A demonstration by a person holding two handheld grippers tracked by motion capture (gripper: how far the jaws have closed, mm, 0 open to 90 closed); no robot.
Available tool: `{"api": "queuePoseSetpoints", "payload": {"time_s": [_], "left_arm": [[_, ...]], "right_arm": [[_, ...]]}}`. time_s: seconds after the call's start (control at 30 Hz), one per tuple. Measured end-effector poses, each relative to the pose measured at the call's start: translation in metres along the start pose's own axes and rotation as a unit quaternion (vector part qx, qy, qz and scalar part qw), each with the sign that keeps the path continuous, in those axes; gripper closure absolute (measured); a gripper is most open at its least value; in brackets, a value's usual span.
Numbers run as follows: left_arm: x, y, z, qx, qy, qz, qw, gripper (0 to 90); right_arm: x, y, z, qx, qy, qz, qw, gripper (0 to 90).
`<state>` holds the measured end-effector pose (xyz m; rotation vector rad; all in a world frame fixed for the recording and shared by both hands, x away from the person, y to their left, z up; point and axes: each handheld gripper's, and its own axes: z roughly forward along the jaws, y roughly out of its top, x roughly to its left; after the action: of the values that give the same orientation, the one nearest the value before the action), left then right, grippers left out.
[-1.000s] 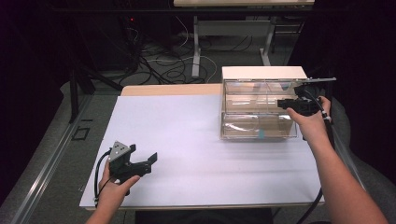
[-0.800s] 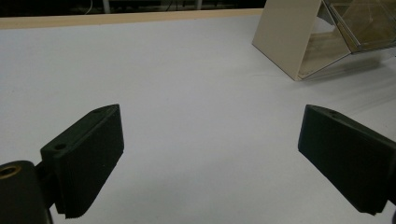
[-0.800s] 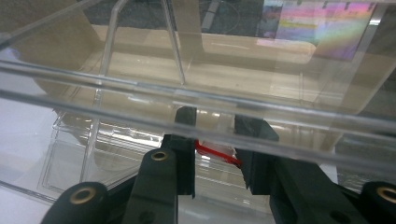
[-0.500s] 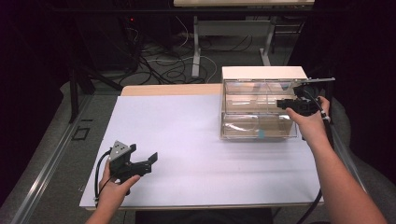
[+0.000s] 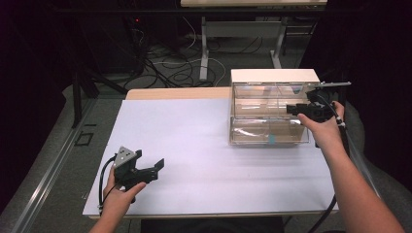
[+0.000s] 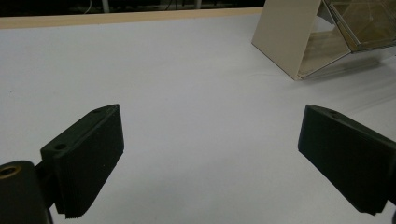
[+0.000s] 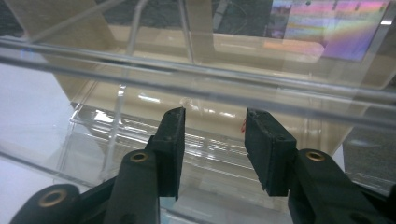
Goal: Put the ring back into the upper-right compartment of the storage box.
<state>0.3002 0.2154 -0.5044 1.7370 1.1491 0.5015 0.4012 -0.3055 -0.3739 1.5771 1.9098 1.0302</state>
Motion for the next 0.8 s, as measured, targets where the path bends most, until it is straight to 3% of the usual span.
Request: {"api": "queuePoseSetpoints", "payload": {"time_s": [0.4, 0.8], "left_arm": [[0.000, 0.000, 0.000, -0.001, 0.000, 0.000, 1.0000, 7.0], [0.000, 0.000, 0.000, 0.000, 0.001, 0.001, 1.0000, 7.2]], "right_arm": [[0.011, -0.003, -0.017, -0.020, 0.007, -0.017, 0.9996, 42.7], [0.026, -0.007, -0.031, -0.014, 0.026, -0.035, 0.9989, 29.6]]}}
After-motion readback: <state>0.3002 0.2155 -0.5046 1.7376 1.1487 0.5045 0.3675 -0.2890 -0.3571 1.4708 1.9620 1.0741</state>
